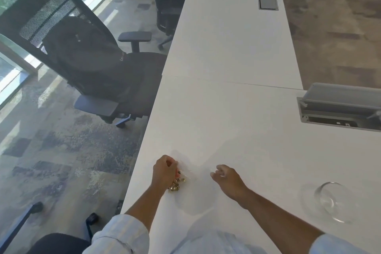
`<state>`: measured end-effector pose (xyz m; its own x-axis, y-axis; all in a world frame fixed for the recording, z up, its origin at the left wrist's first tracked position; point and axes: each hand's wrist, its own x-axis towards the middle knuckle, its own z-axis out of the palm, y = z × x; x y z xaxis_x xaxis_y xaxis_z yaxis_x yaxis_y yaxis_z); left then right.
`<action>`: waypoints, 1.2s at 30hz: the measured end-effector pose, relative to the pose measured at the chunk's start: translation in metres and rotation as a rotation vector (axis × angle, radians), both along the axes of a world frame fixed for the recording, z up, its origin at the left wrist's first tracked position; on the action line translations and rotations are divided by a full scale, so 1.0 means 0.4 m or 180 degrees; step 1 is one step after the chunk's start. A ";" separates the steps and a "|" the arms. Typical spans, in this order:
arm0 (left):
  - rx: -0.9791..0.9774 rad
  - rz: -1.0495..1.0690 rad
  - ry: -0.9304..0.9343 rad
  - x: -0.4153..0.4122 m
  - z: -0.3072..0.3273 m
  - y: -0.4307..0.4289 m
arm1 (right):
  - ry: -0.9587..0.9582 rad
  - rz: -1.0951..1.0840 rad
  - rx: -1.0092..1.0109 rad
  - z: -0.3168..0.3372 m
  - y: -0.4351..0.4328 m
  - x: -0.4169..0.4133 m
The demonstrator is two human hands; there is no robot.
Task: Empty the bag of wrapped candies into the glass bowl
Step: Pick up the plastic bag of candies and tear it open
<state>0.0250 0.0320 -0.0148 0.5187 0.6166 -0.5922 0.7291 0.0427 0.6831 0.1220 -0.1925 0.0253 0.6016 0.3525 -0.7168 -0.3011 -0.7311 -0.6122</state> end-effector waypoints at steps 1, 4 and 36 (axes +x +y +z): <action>-0.0078 -0.0024 -0.0106 0.003 0.007 -0.013 | -0.0013 0.0016 0.0015 0.003 0.002 0.003; -0.0219 -0.0178 -0.0366 0.010 0.035 -0.041 | -0.0093 0.0079 0.0091 0.004 0.009 0.010; -0.0870 -0.0607 -0.0603 0.094 0.316 -0.365 | -0.1203 -0.0213 0.0111 0.209 -0.168 0.017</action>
